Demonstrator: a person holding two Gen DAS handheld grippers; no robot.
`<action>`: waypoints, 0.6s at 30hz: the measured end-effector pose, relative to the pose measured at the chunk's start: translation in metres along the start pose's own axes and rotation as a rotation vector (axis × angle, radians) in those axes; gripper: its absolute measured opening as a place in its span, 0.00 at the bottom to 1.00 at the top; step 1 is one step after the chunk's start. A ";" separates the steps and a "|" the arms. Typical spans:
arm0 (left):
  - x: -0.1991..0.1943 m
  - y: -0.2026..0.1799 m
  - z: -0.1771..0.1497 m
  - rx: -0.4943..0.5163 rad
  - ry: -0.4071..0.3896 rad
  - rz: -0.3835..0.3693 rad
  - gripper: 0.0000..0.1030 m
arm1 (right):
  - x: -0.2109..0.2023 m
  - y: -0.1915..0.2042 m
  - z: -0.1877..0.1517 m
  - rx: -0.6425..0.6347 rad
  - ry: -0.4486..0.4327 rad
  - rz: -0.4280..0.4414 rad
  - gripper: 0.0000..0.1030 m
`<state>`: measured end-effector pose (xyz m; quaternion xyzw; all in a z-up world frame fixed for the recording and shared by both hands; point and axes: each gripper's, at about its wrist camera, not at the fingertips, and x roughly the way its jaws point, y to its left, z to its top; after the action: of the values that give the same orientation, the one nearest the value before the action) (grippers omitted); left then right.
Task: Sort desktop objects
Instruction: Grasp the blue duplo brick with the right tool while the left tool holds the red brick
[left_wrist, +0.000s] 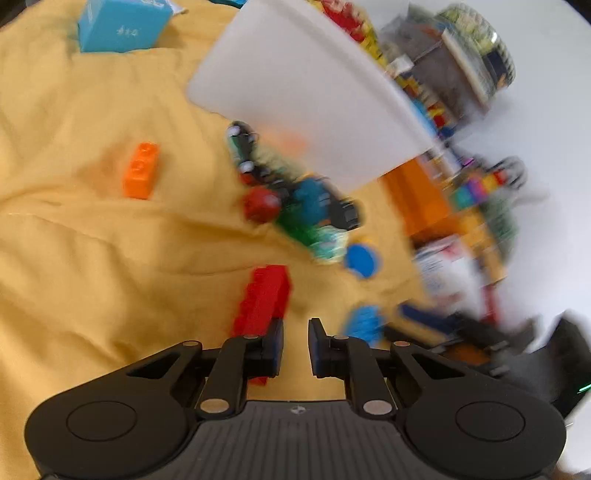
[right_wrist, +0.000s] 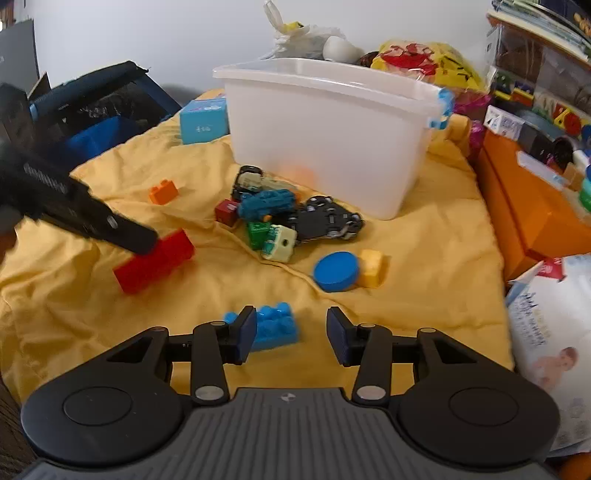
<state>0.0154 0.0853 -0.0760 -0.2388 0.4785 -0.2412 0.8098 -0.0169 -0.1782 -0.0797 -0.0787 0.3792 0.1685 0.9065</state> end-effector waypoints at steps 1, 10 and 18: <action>-0.004 -0.007 -0.001 0.063 -0.019 0.050 0.11 | 0.000 0.001 0.001 0.002 -0.003 0.007 0.45; -0.019 -0.056 -0.013 0.555 -0.124 0.416 0.32 | -0.003 0.013 0.008 -0.193 -0.018 -0.038 0.47; 0.003 -0.096 -0.054 0.935 -0.100 0.543 0.34 | -0.002 0.015 0.009 -0.246 -0.015 -0.012 0.48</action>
<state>-0.0465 0.0010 -0.0420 0.2680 0.3257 -0.1990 0.8846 -0.0177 -0.1618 -0.0724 -0.1905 0.3485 0.2089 0.8937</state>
